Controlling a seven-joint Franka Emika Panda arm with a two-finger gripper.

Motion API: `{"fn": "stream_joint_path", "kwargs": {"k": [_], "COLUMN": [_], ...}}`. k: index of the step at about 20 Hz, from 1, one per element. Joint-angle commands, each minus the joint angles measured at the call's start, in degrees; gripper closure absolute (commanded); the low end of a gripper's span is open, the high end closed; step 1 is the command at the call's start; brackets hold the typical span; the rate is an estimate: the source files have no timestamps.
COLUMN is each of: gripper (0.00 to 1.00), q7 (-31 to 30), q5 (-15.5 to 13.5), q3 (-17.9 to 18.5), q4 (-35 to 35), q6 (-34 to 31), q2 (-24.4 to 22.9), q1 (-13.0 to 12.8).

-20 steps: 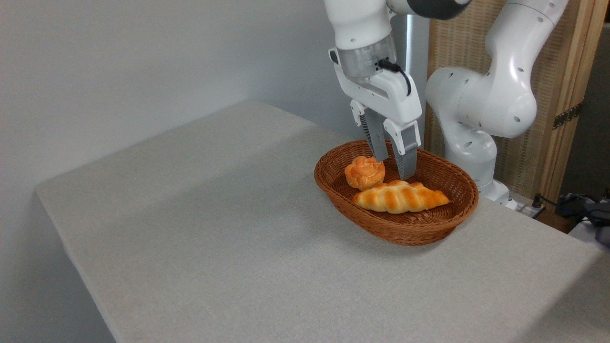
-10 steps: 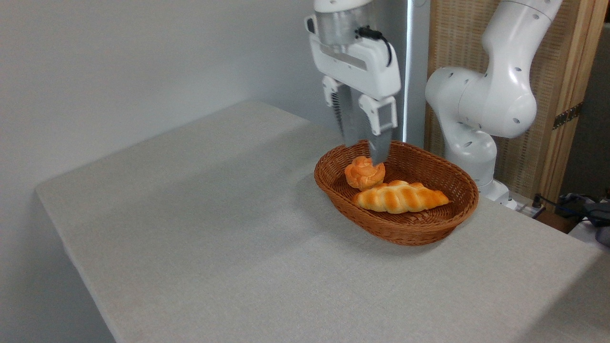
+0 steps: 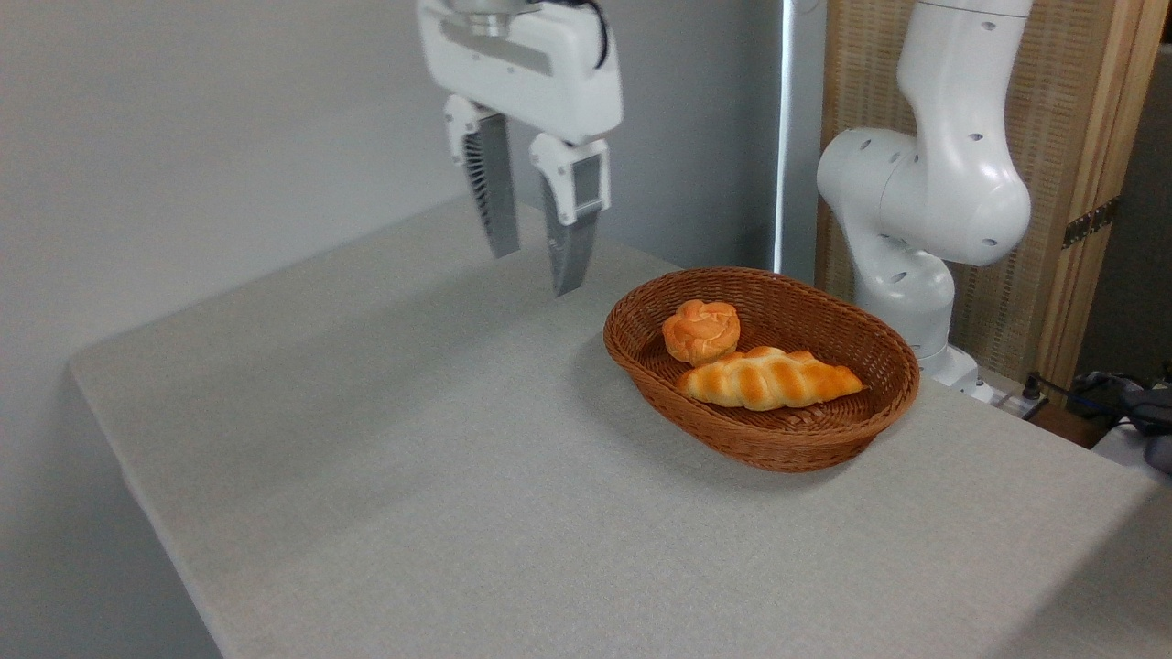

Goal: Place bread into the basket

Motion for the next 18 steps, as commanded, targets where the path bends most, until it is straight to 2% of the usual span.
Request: {"fn": "stream_joint_path", "kwargs": {"k": [1, 4, 12, 15, 18], "gripper": [0.00, 0.00, 0.00, 0.00, 0.00], "q7": [-3.66, -6.57, -5.78, -5.87, -5.17], "q5": [-1.07, -0.81, -0.37, -0.80, -0.72], "q3": [-2.17, -3.93, -3.85, -3.94, -3.85], "q4": [7.51, 7.78, 8.92, 12.43, 12.62], "q6": [-3.19, -3.02, -3.10, -3.89, -3.98], "q2": [6.58, 7.99, 8.70, 10.54, 10.64], "q1": [0.11, 0.37, 0.55, 2.83, 2.92]}}
